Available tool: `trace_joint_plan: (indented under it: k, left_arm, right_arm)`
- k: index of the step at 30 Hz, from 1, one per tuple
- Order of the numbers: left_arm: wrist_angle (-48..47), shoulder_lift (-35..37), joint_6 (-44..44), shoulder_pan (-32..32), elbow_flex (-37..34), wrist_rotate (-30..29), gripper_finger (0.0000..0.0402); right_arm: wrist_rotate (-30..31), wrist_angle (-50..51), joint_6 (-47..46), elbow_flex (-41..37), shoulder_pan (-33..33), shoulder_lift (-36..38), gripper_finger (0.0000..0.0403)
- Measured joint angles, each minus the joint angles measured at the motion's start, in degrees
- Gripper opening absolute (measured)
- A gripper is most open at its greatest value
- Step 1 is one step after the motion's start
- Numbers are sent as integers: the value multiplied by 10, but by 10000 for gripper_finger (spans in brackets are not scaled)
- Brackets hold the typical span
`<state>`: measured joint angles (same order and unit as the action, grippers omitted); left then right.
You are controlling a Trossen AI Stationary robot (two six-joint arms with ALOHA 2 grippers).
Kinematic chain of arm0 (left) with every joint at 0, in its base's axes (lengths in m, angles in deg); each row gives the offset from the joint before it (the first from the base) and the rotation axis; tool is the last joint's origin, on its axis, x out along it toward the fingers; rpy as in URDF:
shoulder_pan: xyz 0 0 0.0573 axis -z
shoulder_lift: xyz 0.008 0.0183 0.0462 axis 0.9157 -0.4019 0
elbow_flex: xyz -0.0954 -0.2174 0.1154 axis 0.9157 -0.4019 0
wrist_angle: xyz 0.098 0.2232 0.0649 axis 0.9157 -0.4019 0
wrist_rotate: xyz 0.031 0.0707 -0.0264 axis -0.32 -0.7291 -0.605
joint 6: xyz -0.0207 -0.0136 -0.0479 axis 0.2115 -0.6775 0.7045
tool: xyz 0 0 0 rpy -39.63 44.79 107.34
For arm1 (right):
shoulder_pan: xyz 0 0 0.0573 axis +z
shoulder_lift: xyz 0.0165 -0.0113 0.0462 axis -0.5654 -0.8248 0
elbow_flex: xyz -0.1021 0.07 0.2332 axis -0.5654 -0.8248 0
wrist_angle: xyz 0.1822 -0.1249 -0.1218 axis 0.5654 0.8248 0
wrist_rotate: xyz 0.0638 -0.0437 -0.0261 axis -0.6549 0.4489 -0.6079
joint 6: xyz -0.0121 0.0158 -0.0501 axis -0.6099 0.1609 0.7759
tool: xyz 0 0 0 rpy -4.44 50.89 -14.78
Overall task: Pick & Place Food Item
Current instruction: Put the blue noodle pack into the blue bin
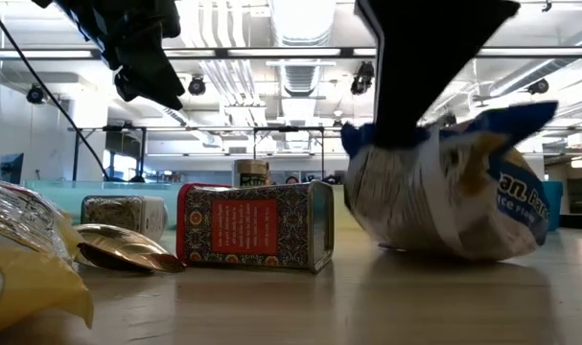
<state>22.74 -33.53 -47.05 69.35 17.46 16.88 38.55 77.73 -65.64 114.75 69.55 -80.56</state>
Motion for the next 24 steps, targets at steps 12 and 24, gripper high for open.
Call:
trace_joint_plan:
  k: [12,24]
  left_arm:
    - [-2,0,0,0,0,0,200]
    - [-13,0,0,0,0,0,200]
  right_arm:
    - [38,24,-18,7,1,26,8]
    - [68,24,-14,7,1,67,8]
